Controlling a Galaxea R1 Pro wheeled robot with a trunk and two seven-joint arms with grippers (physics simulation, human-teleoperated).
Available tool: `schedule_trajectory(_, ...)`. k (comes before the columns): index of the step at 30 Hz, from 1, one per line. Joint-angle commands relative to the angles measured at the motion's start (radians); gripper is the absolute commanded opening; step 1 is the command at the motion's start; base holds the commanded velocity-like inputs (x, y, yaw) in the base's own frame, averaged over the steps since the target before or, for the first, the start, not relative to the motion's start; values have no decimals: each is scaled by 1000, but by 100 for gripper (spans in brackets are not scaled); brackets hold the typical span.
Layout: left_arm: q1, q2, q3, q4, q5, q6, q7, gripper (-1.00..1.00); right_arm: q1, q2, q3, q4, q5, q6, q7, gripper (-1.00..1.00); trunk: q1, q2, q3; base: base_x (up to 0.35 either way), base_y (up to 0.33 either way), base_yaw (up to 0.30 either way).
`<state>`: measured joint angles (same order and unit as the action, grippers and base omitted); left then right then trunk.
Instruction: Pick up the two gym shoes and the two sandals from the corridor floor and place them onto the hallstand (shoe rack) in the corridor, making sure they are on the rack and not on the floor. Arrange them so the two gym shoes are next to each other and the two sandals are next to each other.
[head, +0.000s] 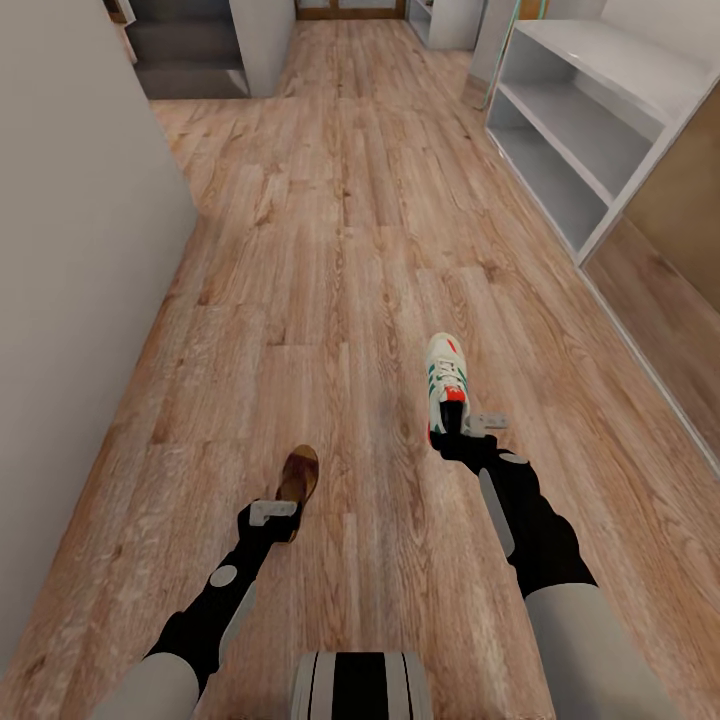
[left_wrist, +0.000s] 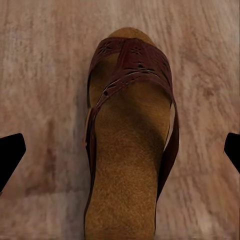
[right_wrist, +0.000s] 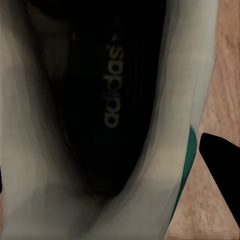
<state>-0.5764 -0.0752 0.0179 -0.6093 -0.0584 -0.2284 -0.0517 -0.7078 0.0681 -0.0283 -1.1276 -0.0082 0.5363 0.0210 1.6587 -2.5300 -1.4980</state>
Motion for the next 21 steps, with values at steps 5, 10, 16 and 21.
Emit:
schedule_trajectory(5,0,0,2,0,-6,-3,-2,100,-1,1,-2,-1,-1,5,2,-100,2,-1,-28,0,0,0)
schedule_trajectory(10,0,0,1,2,-6,-3,-2,100,0,1,-2,-1,-1,5,2,-100,3,-2,-43,0,0,0)
schedule_trajectory(16,0,0,2,20,-8,-3,-2,100,-1,1,-3,-1,-1,5,2,-100,3,-2,-48,0,0,0)
schedule_trajectory(21,0,0,2,22,-8,-3,-2,100,0,1,-2,-1,-1,5,2,-100,6,-3,-72,0,0,0)
